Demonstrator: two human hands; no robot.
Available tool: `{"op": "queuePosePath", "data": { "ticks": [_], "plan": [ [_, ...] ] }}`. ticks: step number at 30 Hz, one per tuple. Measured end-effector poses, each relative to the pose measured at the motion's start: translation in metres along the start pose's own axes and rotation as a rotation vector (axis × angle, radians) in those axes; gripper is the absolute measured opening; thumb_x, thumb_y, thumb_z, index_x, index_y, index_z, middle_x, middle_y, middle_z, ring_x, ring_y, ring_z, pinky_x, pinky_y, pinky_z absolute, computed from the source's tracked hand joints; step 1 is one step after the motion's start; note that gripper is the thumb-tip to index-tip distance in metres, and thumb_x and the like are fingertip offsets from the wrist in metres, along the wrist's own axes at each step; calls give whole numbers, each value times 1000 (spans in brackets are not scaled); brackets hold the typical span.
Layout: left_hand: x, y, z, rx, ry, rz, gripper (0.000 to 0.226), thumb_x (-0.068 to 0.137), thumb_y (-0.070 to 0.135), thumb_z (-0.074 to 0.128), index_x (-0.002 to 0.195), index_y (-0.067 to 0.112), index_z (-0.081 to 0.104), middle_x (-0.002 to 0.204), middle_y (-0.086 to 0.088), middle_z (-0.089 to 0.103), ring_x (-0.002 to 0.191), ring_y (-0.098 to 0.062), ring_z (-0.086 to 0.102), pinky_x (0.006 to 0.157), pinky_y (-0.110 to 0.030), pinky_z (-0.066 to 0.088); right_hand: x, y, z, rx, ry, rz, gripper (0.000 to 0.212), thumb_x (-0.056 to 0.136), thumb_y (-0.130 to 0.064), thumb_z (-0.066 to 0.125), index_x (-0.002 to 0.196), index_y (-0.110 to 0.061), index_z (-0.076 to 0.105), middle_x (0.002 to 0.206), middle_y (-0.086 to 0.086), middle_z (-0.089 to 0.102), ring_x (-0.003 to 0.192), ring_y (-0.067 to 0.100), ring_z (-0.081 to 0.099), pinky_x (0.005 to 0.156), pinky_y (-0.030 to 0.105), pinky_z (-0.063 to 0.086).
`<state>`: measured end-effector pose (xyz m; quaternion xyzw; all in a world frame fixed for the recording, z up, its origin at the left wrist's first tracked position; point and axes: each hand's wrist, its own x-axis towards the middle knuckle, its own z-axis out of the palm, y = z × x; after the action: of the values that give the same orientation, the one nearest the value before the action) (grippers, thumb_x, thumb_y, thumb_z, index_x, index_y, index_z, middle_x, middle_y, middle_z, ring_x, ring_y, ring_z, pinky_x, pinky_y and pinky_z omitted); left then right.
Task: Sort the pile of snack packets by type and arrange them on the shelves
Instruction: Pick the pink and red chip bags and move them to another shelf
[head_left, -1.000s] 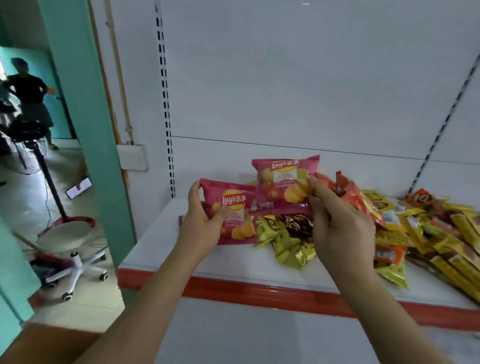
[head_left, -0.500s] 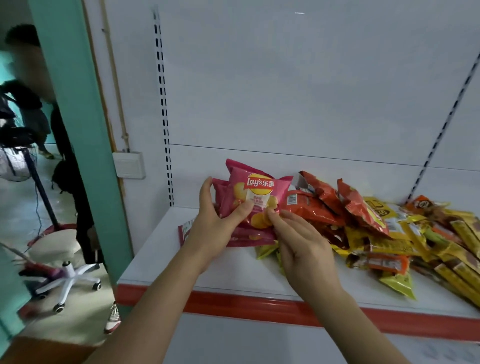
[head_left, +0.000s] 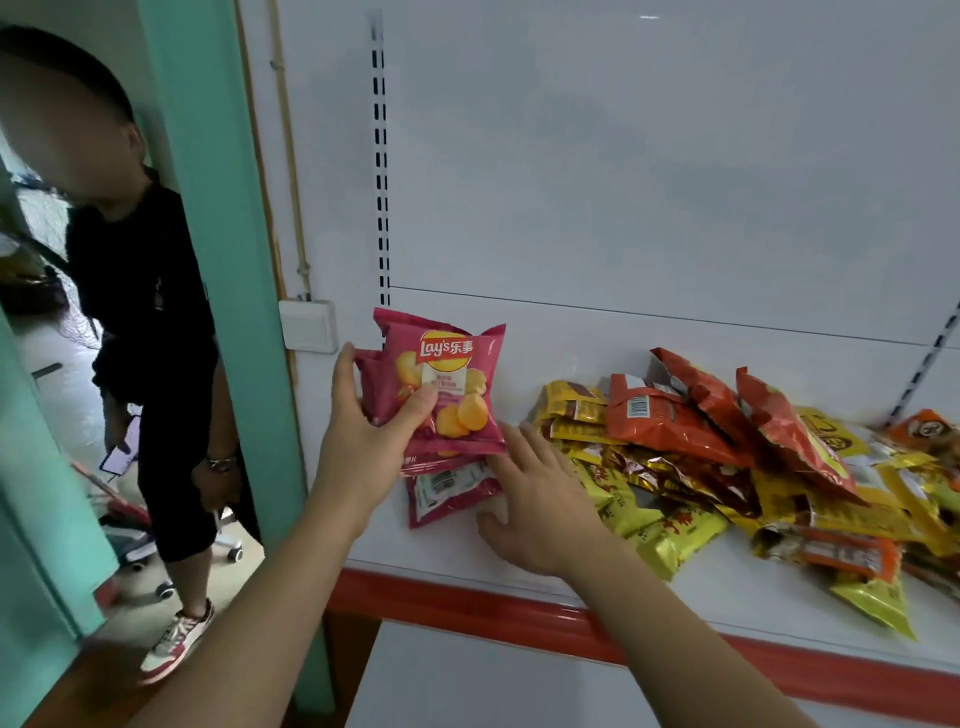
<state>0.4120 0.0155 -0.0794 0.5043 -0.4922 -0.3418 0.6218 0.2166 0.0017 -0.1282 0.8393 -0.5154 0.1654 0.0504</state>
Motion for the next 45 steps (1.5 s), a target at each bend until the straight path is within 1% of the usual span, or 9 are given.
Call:
{"op": "queuePosePath", "data": {
  "ticks": [5,9,14,24,30,34,37,39,45],
  "plan": [
    [7,-7,-13,17,54,-28,99,76,61,78,156,52,19,128,13,66,108,-15,71,97,-50,58,24,3,11,-99,-75,8,77,88,-64,56,153,-33,30,164,1,22,151,31,16,124,48,13],
    [8,-8,-15,22,53,-29,100,75,63,77,156,51,20,124,19,64,110,-15,70,99,-50,57,28,6,12,-199,41,-29,43,89,-49,60,129,-31,61,127,-3,64,123,28,54,110,44,34],
    [14,0,-17,-44,92,-18,102,74,64,79,156,47,22,127,19,63,114,-17,69,102,-54,55,17,12,-21,-188,301,-61,36,79,-22,78,115,-25,72,105,3,71,94,33,66,85,45,52],
    [2,17,25,96,-37,79,106,81,53,80,161,40,12,146,8,56,128,-18,59,106,-35,47,-53,41,-99,-97,827,96,43,93,-10,56,136,-12,61,129,14,61,112,37,59,85,46,54],
    [-33,36,86,49,-228,109,111,75,60,76,160,46,5,142,8,58,124,-13,61,110,-47,49,-85,25,-104,-55,650,129,70,89,-9,59,153,-26,39,148,19,37,129,39,45,83,47,56],
    [-56,48,119,24,-291,159,102,88,38,75,161,42,4,136,12,56,115,-9,61,109,-49,49,-118,31,-119,201,543,167,64,94,-40,51,154,-45,28,166,-7,0,152,20,18,107,33,41],
    [-77,58,145,2,-328,204,108,75,62,71,160,46,5,145,8,58,123,-11,61,108,-46,50,-140,45,-137,341,721,247,39,101,-53,40,139,-46,48,159,-12,22,129,-7,44,99,17,41],
    [-97,67,168,12,-372,247,105,79,61,68,161,43,4,144,10,56,122,-7,59,99,-25,54,-158,59,-151,346,832,314,35,99,-47,50,133,-39,52,150,-8,34,112,-16,48,88,11,45],
    [-165,93,257,-128,-480,333,84,94,51,53,162,37,6,136,27,50,116,17,53,94,-8,48,-244,110,-194,475,813,438,73,90,-56,57,153,-48,20,143,-36,34,136,-13,33,104,15,34]
  ]
}}
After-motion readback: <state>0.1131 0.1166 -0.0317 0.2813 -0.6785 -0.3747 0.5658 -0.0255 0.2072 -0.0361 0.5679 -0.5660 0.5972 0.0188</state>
